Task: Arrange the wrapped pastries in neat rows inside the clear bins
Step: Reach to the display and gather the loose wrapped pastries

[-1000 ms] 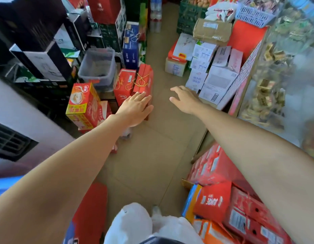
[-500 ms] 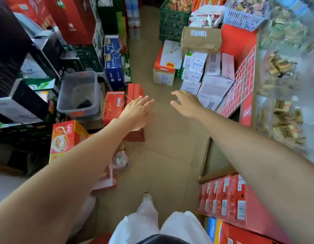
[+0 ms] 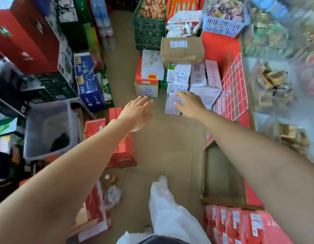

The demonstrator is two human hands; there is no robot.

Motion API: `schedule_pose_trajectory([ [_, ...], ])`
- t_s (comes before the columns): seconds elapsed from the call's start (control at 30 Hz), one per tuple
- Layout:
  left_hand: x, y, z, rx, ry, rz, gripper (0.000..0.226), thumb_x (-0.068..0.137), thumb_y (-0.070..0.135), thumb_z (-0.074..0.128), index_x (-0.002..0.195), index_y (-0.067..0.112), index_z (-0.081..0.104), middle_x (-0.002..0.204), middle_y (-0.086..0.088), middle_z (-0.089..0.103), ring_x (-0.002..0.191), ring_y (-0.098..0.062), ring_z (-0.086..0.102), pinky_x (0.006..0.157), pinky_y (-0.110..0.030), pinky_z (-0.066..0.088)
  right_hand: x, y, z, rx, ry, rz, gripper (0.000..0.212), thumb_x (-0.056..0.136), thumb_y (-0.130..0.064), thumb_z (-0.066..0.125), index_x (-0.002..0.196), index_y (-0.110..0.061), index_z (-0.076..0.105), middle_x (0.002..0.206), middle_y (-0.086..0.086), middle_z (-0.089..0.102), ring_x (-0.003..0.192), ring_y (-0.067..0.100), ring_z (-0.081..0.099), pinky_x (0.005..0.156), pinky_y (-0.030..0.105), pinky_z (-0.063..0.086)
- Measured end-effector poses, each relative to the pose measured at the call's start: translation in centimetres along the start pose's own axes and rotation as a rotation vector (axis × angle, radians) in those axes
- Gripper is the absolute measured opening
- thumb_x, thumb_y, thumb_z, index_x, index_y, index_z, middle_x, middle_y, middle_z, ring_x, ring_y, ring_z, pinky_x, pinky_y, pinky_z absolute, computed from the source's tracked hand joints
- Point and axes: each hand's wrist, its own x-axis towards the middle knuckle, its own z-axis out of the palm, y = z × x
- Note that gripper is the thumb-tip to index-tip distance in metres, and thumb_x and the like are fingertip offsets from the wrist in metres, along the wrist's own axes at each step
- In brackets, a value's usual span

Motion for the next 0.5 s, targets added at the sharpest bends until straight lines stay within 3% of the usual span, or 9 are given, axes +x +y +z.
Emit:
schedule_pose_trajectory([
  [0.5, 24.5, -0.7, -6.5, 0.024, -0.038, 0.107, 0.057, 0.104, 0.043, 0.024, 0.155, 0.020, 0.015, 0.163, -0.004, 0.009, 0.150, -0.021, 0.003, 0.119, -0.037, 0.006, 19.6, 10.2, -5.5, -0.016, 0.046, 0.078, 0.044, 0.096, -0.034, 0.044, 0.137, -0.018, 0.043, 0.139, 0.008, 0.047, 0.123, 0.029, 0.045, 0.098, 0.037, 0.035],
])
